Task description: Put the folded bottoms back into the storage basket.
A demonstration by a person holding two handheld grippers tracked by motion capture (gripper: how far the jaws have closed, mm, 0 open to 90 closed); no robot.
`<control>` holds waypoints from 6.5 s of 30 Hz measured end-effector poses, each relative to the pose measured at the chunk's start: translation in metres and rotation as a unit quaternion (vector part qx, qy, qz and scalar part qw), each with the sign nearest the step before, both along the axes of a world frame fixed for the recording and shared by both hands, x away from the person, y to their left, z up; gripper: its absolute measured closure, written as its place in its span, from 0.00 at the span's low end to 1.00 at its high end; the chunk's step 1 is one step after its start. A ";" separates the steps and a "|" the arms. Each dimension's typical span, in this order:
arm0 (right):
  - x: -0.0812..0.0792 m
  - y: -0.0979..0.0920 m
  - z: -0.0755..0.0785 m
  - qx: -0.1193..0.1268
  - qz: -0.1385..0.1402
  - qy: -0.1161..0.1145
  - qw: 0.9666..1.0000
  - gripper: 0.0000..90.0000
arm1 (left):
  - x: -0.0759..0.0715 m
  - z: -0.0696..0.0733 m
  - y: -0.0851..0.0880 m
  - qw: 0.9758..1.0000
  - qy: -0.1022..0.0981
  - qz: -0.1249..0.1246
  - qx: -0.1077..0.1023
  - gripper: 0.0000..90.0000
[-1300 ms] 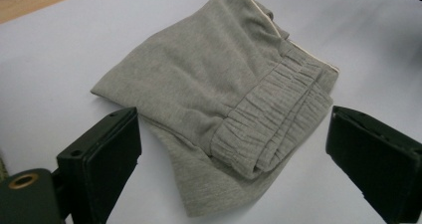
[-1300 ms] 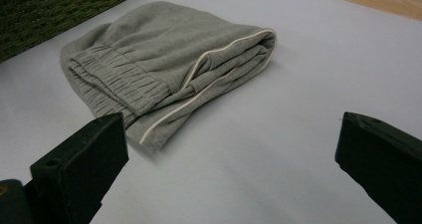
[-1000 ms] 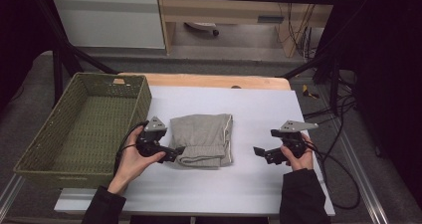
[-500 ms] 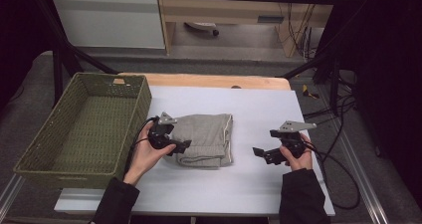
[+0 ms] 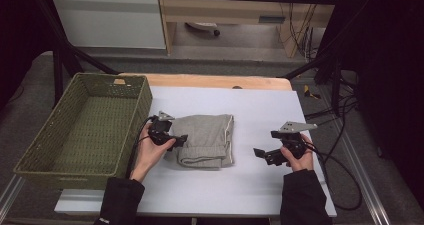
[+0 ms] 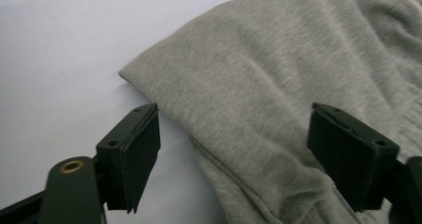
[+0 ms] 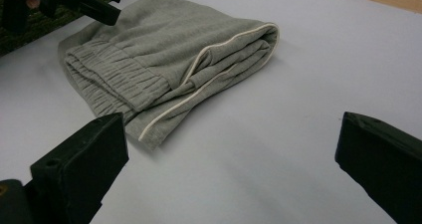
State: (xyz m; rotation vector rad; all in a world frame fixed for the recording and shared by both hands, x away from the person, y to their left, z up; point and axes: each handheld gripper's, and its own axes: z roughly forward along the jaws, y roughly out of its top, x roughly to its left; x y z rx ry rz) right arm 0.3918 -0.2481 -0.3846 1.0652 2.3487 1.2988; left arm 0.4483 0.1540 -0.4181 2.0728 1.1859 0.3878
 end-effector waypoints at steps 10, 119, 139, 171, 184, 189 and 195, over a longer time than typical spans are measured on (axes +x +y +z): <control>0.000 0.000 0.000 0.000 0.000 0.000 1.000 0.01 | 0.011 -0.014 0.001 1.000 0.028 0.002 0.002 0.37; 0.086 0.115 -0.059 -0.035 -0.093 0.123 0.987 0.61 | 0.015 -0.020 -0.007 0.997 0.066 -0.027 0.011 0.83; 0.085 0.113 -0.053 -0.019 -0.088 0.138 0.986 0.78 | 0.015 -0.016 -0.005 0.997 0.073 -0.017 -0.011 0.87; 0.063 0.106 -0.024 0.002 -0.072 0.112 0.991 0.79 | -0.004 0.021 -0.005 0.997 0.059 -0.051 -0.012 0.89; 0.054 0.106 -0.011 0.007 -0.067 0.104 0.992 0.80 | -0.013 0.037 -0.002 0.997 0.049 -0.062 -0.012 0.89; 0.051 0.105 -0.007 0.013 -0.065 0.101 0.993 0.80 | -0.016 0.044 -0.001 0.997 0.045 -0.066 -0.013 0.89; 0.047 0.106 -0.002 0.015 -0.060 0.094 0.994 0.80 | -0.019 0.048 0.001 0.996 0.044 -0.071 -0.008 0.89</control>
